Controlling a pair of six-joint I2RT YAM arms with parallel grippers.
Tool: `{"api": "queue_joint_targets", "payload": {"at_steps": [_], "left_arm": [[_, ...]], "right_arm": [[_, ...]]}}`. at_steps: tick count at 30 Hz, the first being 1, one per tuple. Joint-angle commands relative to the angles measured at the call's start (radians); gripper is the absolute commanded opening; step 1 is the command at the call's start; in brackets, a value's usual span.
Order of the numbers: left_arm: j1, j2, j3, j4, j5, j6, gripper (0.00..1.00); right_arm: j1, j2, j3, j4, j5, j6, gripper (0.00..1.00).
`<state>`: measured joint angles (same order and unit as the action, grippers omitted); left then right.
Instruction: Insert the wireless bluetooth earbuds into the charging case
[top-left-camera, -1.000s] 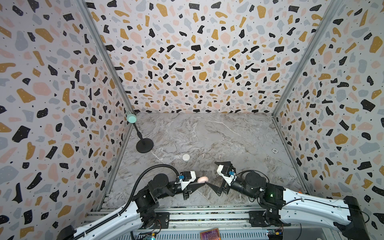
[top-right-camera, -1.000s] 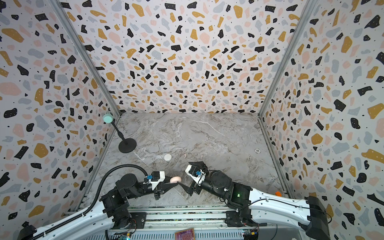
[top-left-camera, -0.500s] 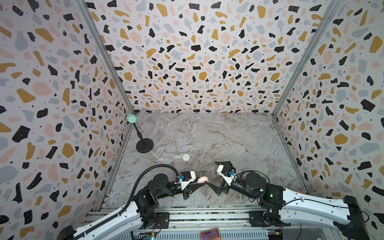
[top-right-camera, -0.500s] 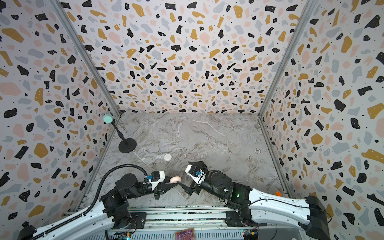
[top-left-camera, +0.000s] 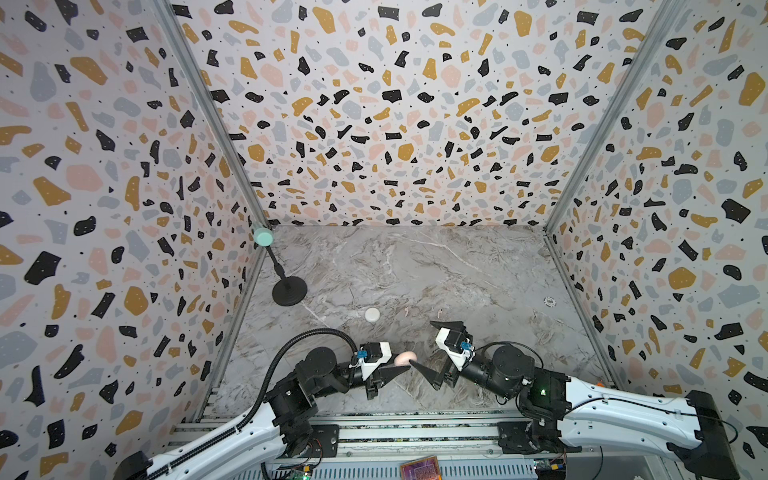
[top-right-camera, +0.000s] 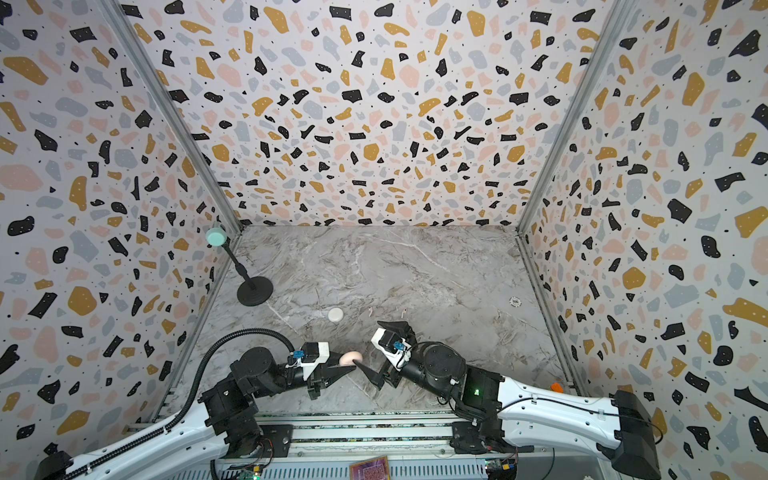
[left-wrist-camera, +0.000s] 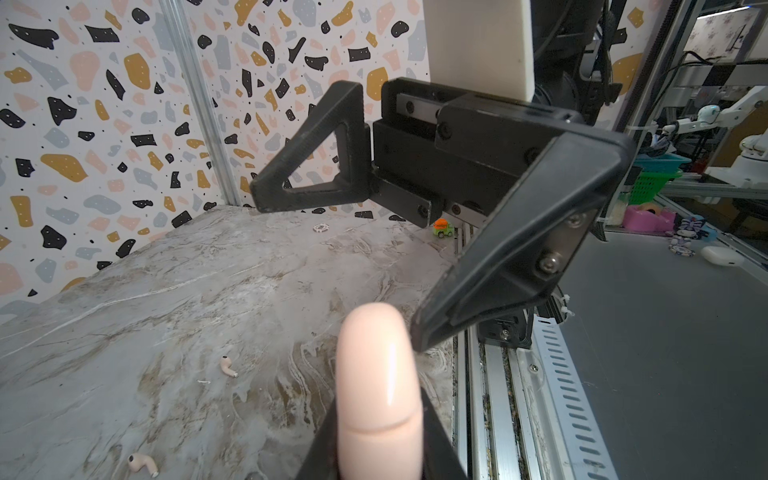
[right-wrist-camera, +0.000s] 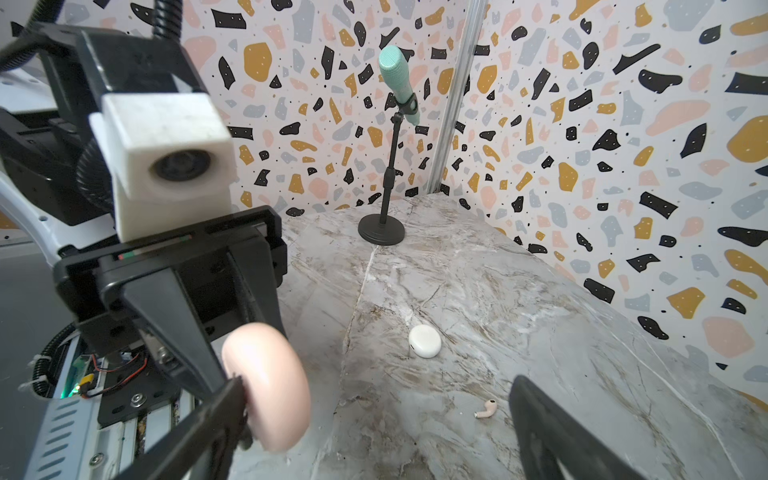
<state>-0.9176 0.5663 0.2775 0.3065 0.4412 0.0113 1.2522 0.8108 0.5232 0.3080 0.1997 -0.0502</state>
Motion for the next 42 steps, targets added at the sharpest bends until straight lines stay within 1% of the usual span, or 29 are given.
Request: {"api": "queue_joint_targets", "payload": {"at_steps": [1, 21, 24, 28, 30, 32, 35, 36, 39, 42], "left_arm": [[-0.012, -0.015, 0.012, 0.046, 0.060, 0.015, 0.00], [-0.015, -0.032, 0.008, 0.049, 0.083, 0.023, 0.00], [-0.016, -0.034, 0.007, 0.048, 0.078, 0.026, 0.00], [-0.015, -0.040, 0.008, 0.042, 0.060, 0.039, 0.00], [-0.015, -0.050, 0.006, 0.040, 0.044, 0.055, 0.00], [-0.015, -0.067, 0.000, 0.040, 0.019, 0.079, 0.00], [-0.015, -0.105, -0.013, 0.046, -0.021, 0.108, 0.00], [-0.015, -0.116, -0.019, 0.051, -0.031, 0.117, 0.00], [-0.015, -0.150, -0.032, 0.057, -0.072, 0.140, 0.00], [-0.034, -0.180, 0.012, -0.014, -0.109, 0.176, 0.00]], "right_arm": [[-0.004, -0.013, 0.001, 0.024, 0.058, 0.002, 0.99], [-0.003, 0.008, -0.004, 0.036, 0.060, 0.010, 0.99], [-0.005, 0.001, -0.002, 0.036, 0.059, 0.011, 0.99], [-0.003, -0.037, 0.008, 0.038, 0.091, 0.048, 0.99], [-0.005, -0.057, 0.019, 0.032, 0.136, 0.082, 0.99], [-0.005, -0.068, 0.043, -0.002, 0.214, 0.151, 0.99], [-0.021, -0.053, 0.119, -0.138, 0.343, 0.297, 0.99], [-0.033, -0.042, 0.151, -0.192, 0.364, 0.340, 0.99], [-0.099, 0.002, 0.249, -0.357, 0.367, 0.482, 0.99], [-0.182, 0.039, 0.331, -0.482, 0.302, 0.561, 0.99]]}}
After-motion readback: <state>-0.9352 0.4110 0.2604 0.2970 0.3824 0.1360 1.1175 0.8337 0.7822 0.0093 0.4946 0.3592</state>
